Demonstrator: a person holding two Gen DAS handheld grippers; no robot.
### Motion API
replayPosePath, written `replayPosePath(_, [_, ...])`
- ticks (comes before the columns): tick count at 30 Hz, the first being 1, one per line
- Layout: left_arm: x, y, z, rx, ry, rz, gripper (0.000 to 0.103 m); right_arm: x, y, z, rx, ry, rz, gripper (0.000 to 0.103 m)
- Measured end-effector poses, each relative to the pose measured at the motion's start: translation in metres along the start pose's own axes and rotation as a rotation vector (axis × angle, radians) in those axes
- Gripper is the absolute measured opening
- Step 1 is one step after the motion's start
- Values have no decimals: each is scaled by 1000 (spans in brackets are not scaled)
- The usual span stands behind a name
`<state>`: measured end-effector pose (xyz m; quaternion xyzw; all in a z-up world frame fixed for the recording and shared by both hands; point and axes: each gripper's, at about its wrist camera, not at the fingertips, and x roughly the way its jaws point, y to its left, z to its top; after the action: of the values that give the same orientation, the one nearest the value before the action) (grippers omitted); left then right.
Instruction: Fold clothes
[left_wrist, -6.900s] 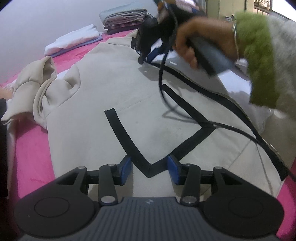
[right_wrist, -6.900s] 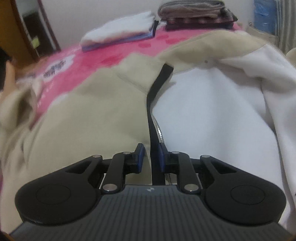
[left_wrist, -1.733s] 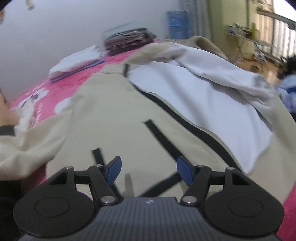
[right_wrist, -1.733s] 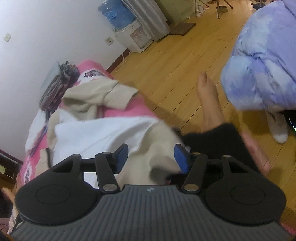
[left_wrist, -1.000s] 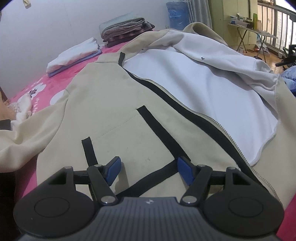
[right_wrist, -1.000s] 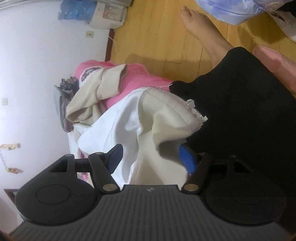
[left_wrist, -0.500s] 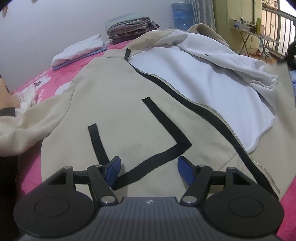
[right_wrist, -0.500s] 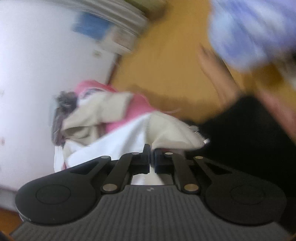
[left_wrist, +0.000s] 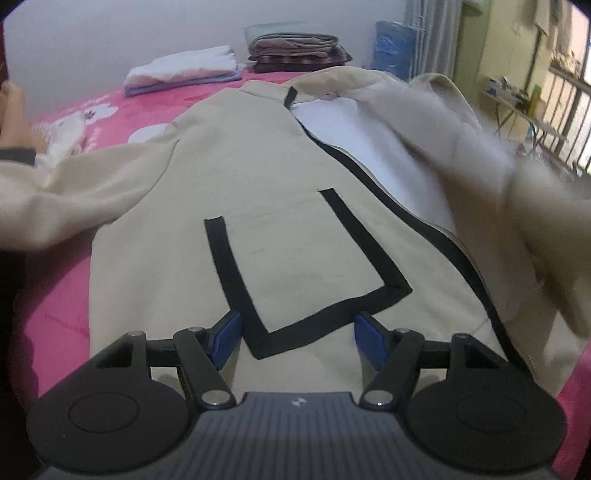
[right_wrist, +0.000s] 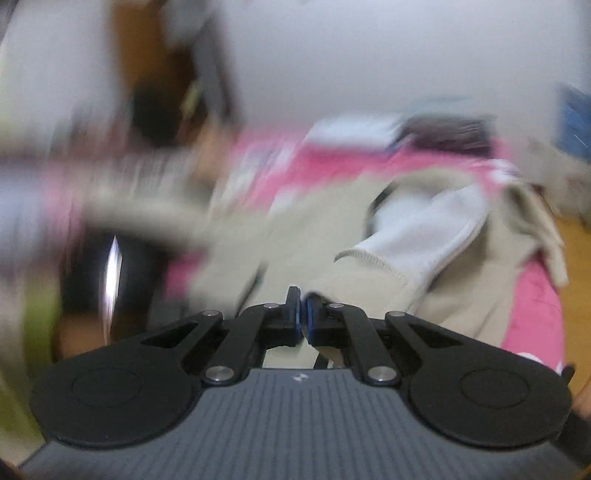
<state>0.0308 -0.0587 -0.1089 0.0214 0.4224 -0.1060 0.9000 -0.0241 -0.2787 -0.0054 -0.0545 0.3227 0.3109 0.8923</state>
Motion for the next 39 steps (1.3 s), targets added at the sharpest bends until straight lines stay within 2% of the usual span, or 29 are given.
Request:
replayPosePath(3, [-2, 7, -1, -27, -3, -23, 69, 44, 37, -26, -213, 216, -39, 4])
replayPosePath(5, [-2, 7, -2, -24, -6, -29, 69, 70, 53, -43, -310, 329, -88, 6])
replayPosePath(7, [-3, 8, -4, -17, -9, -32, 69, 83, 62, -51, -351, 385, -132, 11])
replayPosePath(9, [-3, 8, -4, -16, -9, -36, 69, 79, 66, -45, -331, 397, -137, 24])
replayPosePath(10, [-3, 9, -4, -17, -8, -37, 69, 73, 68, -40, -306, 398, -129, 32])
replayPosePath(14, [0, 10, 1, -38, -8, -43, 69, 37, 70, -20, -177, 359, -72, 47])
replayPosePath(16, [0, 12, 2, -56, -8, -50, 69, 25, 67, -14, -74, 315, -71, 48])
replayPosePath(18, [0, 14, 3, -68, -8, -53, 69, 17, 47, -12, 82, 257, -103, 48])
replayPosePath(22, [-2, 15, 2, -63, -12, -45, 69, 17, 3, -14, 363, 139, -205, 48])
replayPosePath(24, [-2, 16, 2, -62, -13, -37, 69, 29, -14, -10, 424, 77, -231, 48])
replayPosePath(26, [-2, 16, 2, -62, -13, -32, 69, 42, -27, -7, 477, 40, -213, 48])
replayPosePath(30, [-3, 18, 2, -61, -21, -16, 69, 72, -59, -14, 656, 104, -222, 48])
replayPosePath(32, [-1, 20, 3, -77, -15, -17, 69, 73, -72, -27, 764, 125, -232, 48])
replayPosePath(35, [3, 21, 5, -96, -11, -17, 69, 66, -76, -49, 880, 109, -148, 48])
replayPosePath(39, [4, 20, 5, -96, -14, -16, 69, 64, -58, -61, 858, 144, -117, 45])
